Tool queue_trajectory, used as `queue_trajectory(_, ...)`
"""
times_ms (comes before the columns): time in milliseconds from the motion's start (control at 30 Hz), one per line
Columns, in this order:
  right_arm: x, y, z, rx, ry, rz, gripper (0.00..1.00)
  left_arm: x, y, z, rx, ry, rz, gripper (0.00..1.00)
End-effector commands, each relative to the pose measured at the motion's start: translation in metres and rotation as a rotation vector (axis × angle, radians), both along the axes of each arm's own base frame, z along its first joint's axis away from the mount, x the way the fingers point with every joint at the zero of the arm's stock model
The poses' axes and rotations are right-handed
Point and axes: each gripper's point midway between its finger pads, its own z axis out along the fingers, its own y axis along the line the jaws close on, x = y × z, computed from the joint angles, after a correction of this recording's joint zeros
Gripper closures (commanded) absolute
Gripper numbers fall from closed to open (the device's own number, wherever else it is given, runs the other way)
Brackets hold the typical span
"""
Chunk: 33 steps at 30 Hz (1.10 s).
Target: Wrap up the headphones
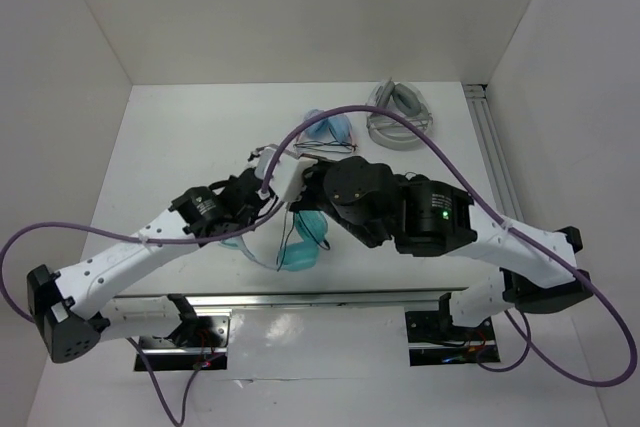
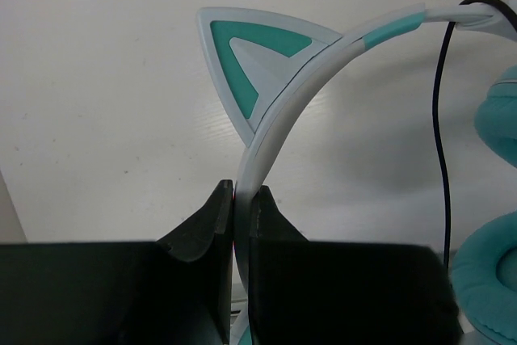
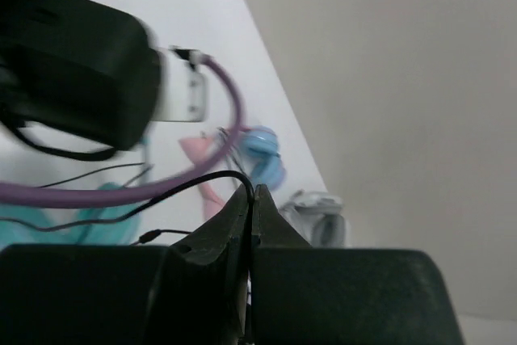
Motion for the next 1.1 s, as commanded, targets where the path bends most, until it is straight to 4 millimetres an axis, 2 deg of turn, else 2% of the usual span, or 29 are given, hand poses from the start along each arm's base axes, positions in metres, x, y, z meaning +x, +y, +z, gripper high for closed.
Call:
queue_trajectory(0,0.020,-0.046,0.033,0.059,-0.115,-0.159,1.00,-0.015,-0.030,0.030,-0.141,-0.066,-0.152,1.00)
queue_trajectory(167,0.026,-0.071,0.040,0.099,-0.147,-0.206,1.00,-0.047,-0.056,0.041,-0.196,-0.058,-0.341,1.00)
queue_trajectory(400,0.035,-0.088,0.036,0.117,-0.175,-0.250,1.00,-0.079,-0.068,0.065,-0.321,-0.018,-0.501,1.00)
queue_trajectory(533,0.045,-0.082,0.016,0.096,-0.181,-0.277,1.00,-0.100,-0.076,0.095,-0.449,-0.045,-0.635,1.00)
queue_trajectory(567,0.051,-0.079,0.005,0.071,-0.178,-0.289,1.00,-0.104,-0.075,0.103,-0.481,-0.064,-0.652,1.00)
queue_trajectory(633,0.062,-0.075,-0.002,0.105,-0.160,-0.302,1.00,-0.108,-0.073,0.121,-0.523,-0.100,-0.668,1.00)
queue_trajectory(733,0.075,-0.072,-0.007,0.168,-0.127,-0.309,1.00,-0.110,-0.069,0.136,-0.547,-0.129,-0.672,1.00)
queue_trajectory(767,0.079,-0.069,-0.016,0.160,-0.113,-0.309,1.00,-0.111,-0.068,0.133,-0.540,-0.119,-0.671,1.00)
queue_trajectory(900,0.093,-0.065,-0.019,0.225,-0.094,-0.294,1.00,-0.107,-0.060,0.147,-0.552,-0.166,-0.632,1.00)
queue_trajectory(1067,0.118,-0.065,-0.037,0.256,-0.022,-0.271,1.00,-0.104,-0.050,0.165,-0.593,-0.218,-0.579,1.00)
